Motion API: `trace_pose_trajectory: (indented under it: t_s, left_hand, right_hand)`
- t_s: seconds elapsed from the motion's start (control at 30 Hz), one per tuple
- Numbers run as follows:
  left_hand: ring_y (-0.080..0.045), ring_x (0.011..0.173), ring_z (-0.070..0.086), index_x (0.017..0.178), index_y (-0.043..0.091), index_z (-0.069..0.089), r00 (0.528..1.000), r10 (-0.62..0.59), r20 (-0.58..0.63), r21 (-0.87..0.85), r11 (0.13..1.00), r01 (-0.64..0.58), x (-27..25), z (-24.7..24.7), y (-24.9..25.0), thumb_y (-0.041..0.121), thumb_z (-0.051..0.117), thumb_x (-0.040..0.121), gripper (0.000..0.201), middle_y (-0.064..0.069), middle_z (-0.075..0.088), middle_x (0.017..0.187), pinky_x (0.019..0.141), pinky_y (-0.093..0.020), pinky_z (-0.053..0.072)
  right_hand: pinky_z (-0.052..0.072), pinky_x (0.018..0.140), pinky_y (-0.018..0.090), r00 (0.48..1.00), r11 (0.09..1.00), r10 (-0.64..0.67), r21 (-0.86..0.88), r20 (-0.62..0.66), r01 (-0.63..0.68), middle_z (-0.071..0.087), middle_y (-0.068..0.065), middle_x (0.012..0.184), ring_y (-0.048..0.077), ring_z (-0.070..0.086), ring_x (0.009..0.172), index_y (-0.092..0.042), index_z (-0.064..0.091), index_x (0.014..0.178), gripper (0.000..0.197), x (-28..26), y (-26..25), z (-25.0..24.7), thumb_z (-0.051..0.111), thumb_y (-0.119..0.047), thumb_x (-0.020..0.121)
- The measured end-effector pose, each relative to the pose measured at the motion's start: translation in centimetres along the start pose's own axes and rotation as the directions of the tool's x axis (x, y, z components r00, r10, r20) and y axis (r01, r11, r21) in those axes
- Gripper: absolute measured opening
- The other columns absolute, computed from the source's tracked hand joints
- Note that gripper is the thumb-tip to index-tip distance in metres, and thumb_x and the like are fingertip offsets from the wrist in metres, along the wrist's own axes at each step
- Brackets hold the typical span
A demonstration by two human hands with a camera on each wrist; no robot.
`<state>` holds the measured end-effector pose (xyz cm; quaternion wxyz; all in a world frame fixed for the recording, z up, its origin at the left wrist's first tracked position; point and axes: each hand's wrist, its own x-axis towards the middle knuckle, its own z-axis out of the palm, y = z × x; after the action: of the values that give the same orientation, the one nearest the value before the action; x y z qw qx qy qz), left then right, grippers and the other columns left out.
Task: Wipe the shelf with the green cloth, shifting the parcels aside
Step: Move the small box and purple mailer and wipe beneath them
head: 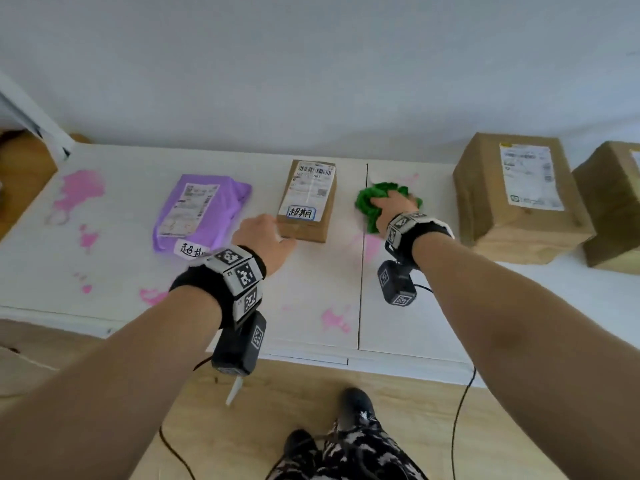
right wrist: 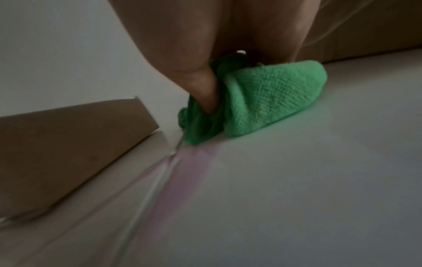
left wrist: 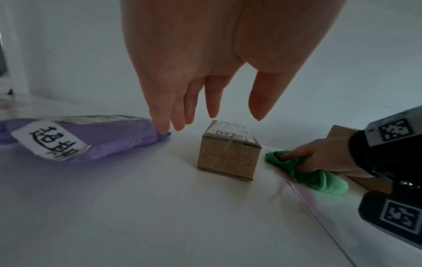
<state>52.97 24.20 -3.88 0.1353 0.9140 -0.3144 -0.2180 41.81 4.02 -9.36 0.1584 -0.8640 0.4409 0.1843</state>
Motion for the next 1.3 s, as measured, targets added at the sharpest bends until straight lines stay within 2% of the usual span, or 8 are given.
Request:
trace_pose_trajectory:
  t_s: [0.2, 0.3, 0.63, 0.8, 0.93, 1.03, 1.17, 1.3]
  left_hand:
    - [-0.032, 0.11, 0.059, 0.13, 0.008, 0.047, 0.999, -0.048, 0.012, 0.006, 0.999, 0.048, 1.7, 0.0, 2.5, 0.039, 0.062, 0.083, 0.058, -0.013, 0.058, 0.125, 0.08, -0.029, 0.045]
    - [-0.036, 0.111, 0.057, 0.132, 0.012, 0.043, 0.997, -0.068, 0.032, 0.015, 0.998, 0.067, 2.8, 1.3, 3.5, 0.049, 0.066, 0.075, 0.072, -0.016, 0.055, 0.125, 0.093, -0.038, 0.05]
    - [-0.036, 0.117, 0.048, 0.139, 0.016, 0.026, 0.995, -0.1, -0.009, -0.023, 0.995, 0.099, 5.1, 4.0, 3.6, 0.047, 0.074, 0.071, 0.089, -0.017, 0.04, 0.131, 0.098, -0.042, 0.043]
    - [-0.036, 0.107, 0.057, 0.133, 0.009, 0.031, 0.994, -0.067, -0.083, -0.098, 0.993, 0.059, 5.3, 3.4, 3.1, 0.049, 0.073, 0.068, 0.087, -0.018, 0.051, 0.123, 0.092, -0.042, 0.05]
    - [-0.032, 0.107, 0.058, 0.132, 0.009, 0.034, 0.991, -0.047, -0.128, -0.183, 0.983, 0.023, 4.2, 1.5, 2.4, 0.046, 0.073, 0.069, 0.082, -0.014, 0.053, 0.123, 0.087, -0.037, 0.05]
    - [-0.022, 0.095, 0.056, 0.131, 0.01, 0.036, 0.99, -0.025, -0.138, -0.246, 0.969, -0.01, 2.6, 0.5, 1.5, 0.042, 0.074, 0.071, 0.077, -0.004, 0.053, 0.115, 0.075, -0.028, 0.046]
    - [-0.017, 0.089, 0.048, 0.132, 0.011, 0.037, 0.993, -0.014, -0.114, -0.294, 0.956, -0.02, 0.0, 0.4, 0.0, 0.037, 0.074, 0.074, 0.074, -0.001, 0.05, 0.105, 0.075, -0.025, 0.039]
    - [-0.025, 0.108, 0.056, 0.132, 0.01, 0.037, 0.994, -0.031, -0.104, -0.296, 0.955, -0.001, -2.0, 0.9, -1.4, 0.038, 0.076, 0.071, 0.078, -0.008, 0.054, 0.123, 0.084, -0.028, 0.042]
  right_hand:
    - [0.009, 0.123, 0.045, 0.947, 0.943, -0.322, -0.084, 0.002, 0.321, 0.019, 0.001, 0.159, 0.034, 0.007, 0.148, -0.037, 0.039, 0.142, 0.058, -4.1, -0.8, 4.2, 0.045, -0.009, 0.091]
    - [0.008, 0.123, 0.04, 0.913, 0.911, -0.406, -0.057, 0.042, 0.408, 0.018, -0.002, 0.159, 0.029, 0.006, 0.149, -0.035, 0.042, 0.141, 0.06, -5.8, 1.8, 5.1, 0.042, -0.003, 0.09]
    - [0.025, 0.116, 0.048, 0.997, 0.985, -0.057, -0.162, 0.055, 0.066, 0.028, 0.004, 0.152, 0.043, 0.016, 0.142, -0.035, 0.035, 0.143, 0.056, -2.2, 2.2, 1.4, 0.047, -0.017, 0.092]
    - [0.004, 0.122, 0.049, 0.917, 0.874, -0.375, -0.279, 0.133, 0.398, 0.017, 0.0, 0.159, 0.033, 0.001, 0.149, -0.03, 0.035, 0.145, 0.058, -6.2, -0.7, 4.7, 0.047, -0.011, 0.091]
    - [-0.005, 0.123, 0.034, 0.834, 0.807, -0.525, -0.212, 0.17, 0.552, 0.016, -0.001, 0.159, 0.02, -0.001, 0.15, -0.03, 0.039, 0.143, 0.058, -8.7, 0.4, 6.2, 0.041, -0.004, 0.091]
    - [0.003, 0.123, 0.032, 0.899, 0.886, -0.428, -0.151, 0.092, 0.438, 0.018, 0.001, 0.159, 0.025, 0.01, 0.148, -0.031, 0.042, 0.141, 0.057, -7.5, 2.1, 4.3, 0.042, -0.003, 0.092]
    - [0.016, 0.121, 0.04, 0.998, 0.998, -0.058, -0.03, -0.027, 0.057, 0.019, 0.001, 0.158, 0.037, 0.009, 0.146, -0.037, 0.04, 0.141, 0.058, -5.6, 2.7, 2.9, 0.047, -0.01, 0.091]
    - [0.011, 0.122, 0.044, 0.992, 0.991, -0.117, -0.054, 0.051, 0.12, 0.015, 0.0, 0.159, 0.036, 0.004, 0.148, -0.034, 0.034, 0.145, 0.059, -9.2, -1.4, 4.1, 0.044, -0.01, 0.092]
